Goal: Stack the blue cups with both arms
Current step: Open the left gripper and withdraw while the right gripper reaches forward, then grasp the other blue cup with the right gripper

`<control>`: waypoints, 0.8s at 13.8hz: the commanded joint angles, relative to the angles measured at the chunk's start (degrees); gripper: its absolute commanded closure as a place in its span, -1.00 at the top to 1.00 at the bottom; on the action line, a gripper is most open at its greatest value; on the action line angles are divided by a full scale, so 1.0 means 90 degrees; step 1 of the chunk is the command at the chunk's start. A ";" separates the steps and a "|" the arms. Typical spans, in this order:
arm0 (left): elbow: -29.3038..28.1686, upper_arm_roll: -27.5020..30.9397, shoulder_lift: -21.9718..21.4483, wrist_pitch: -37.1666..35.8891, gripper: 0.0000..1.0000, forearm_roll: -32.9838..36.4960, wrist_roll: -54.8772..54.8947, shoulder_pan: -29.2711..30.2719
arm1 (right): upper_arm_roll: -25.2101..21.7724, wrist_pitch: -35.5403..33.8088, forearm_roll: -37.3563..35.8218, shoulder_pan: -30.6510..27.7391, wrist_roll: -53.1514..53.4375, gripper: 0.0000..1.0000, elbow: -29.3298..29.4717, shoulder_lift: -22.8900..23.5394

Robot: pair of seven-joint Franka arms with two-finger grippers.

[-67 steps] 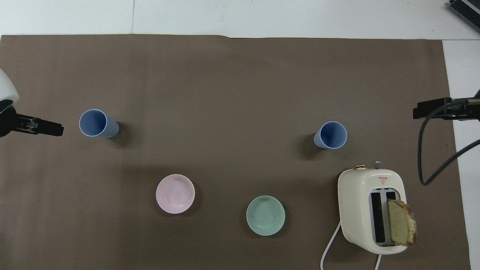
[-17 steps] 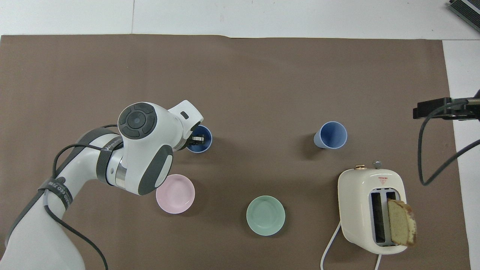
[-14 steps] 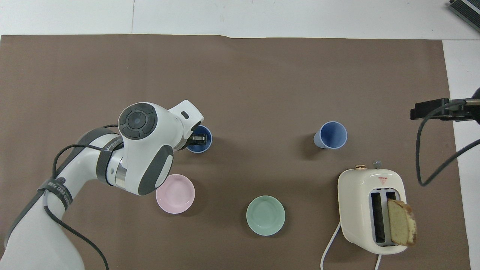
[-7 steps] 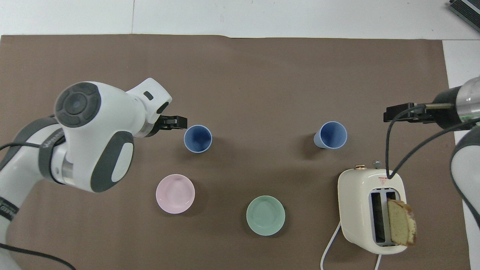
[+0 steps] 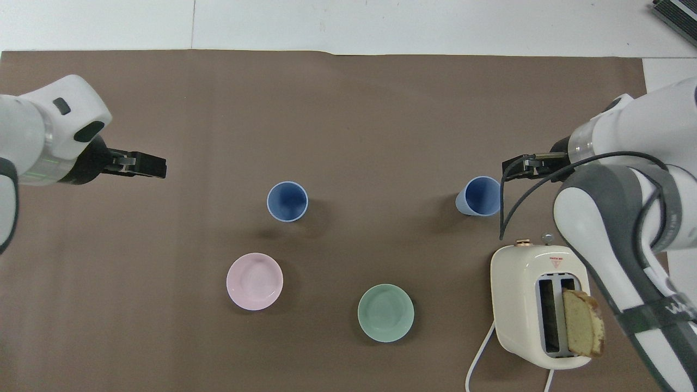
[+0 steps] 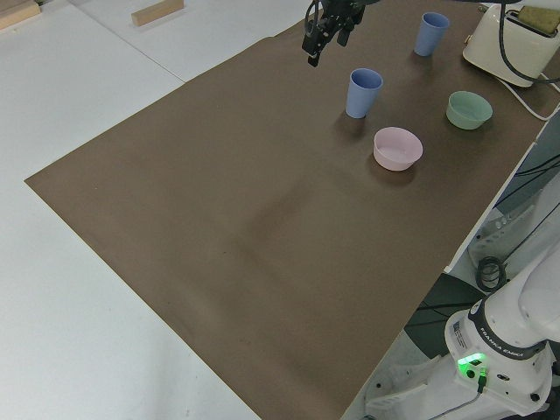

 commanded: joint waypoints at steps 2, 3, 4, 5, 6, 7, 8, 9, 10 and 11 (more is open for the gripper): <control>0.1014 -0.0050 0.0066 -0.1184 1.00 0.0152 0.0366 0.0478 | 0.0015 0.0626 0.0052 -0.0027 0.0073 1.00 -0.0325 0.0295; 0.1200 -0.0031 0.0066 -0.1447 1.00 0.0366 0.0424 0.0547 | 0.0015 0.0666 0.0042 -0.0027 0.0073 1.00 -0.0334 0.0364; 0.1337 -0.0011 0.0057 -0.1740 1.00 0.0581 0.0618 0.0547 | 0.0015 0.0676 0.0042 -0.0027 0.0083 1.00 -0.0344 0.0471; 0.1348 -0.0001 0.0037 -0.1965 1.00 0.0650 0.0842 0.0557 | 0.0025 0.0715 0.0033 -0.0017 0.0063 1.00 -0.0383 0.0559; 0.1338 -0.0011 -0.0079 -0.2035 1.00 0.0622 0.0873 0.0557 | 0.0015 0.0850 0.0042 0.0119 0.0053 1.00 -0.0460 0.0589; 0.1261 -0.0030 -0.0196 -0.2036 1.00 0.0622 0.0835 0.0567 | 0.0015 0.0939 0.0033 0.0207 0.0073 1.00 -0.0529 0.0589; 0.1212 -0.0002 -0.0217 -0.1997 1.00 0.0612 0.0825 0.0586 | 0.0015 0.0998 0.0032 0.0217 0.0073 1.00 -0.0588 0.0609; 0.1221 -0.0001 -0.0217 -0.1987 1.00 0.0602 0.0825 0.0606 | 0.0015 0.1037 0.0032 0.0247 0.0063 1.00 -0.0608 0.0638; 0.1211 -0.0001 -0.0217 -0.1958 1.00 0.0573 0.0844 0.0567 | 0.0015 0.1037 0.0032 0.0305 0.0063 1.00 -0.0637 0.0648; 0.1211 -0.0011 -0.0217 -0.1967 1.00 0.0573 0.0834 0.0577 | 0.0015 0.1018 0.0032 0.0315 0.0044 1.00 -0.0637 0.0638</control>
